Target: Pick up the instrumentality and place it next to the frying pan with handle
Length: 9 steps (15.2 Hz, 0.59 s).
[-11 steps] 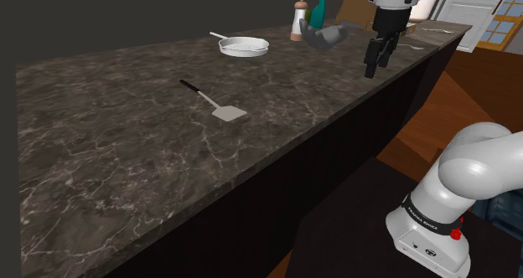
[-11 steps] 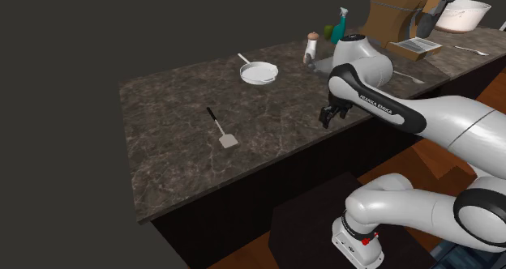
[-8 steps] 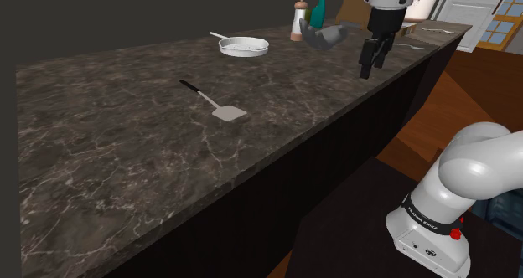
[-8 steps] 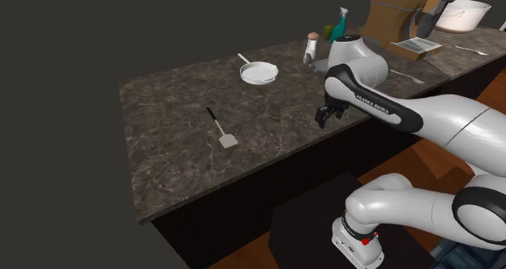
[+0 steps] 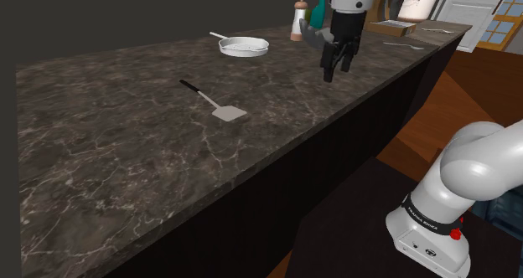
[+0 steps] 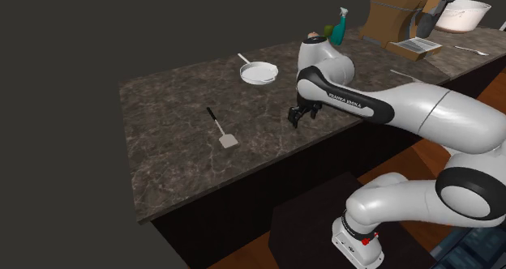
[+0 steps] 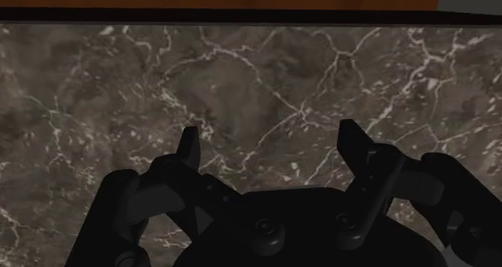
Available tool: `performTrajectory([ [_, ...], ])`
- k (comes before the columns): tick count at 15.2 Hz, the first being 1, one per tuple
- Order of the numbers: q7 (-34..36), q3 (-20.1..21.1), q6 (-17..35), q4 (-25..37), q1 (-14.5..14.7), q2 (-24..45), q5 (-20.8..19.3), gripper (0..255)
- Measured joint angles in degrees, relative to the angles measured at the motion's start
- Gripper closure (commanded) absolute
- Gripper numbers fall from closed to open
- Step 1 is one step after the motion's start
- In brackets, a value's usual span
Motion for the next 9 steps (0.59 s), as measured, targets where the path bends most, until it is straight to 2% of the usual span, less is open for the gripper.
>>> performTrajectory([
  [9, 10.83, 8.29, 4.8, 10.91, 1.53, 13.94, 1.89, 0],
])
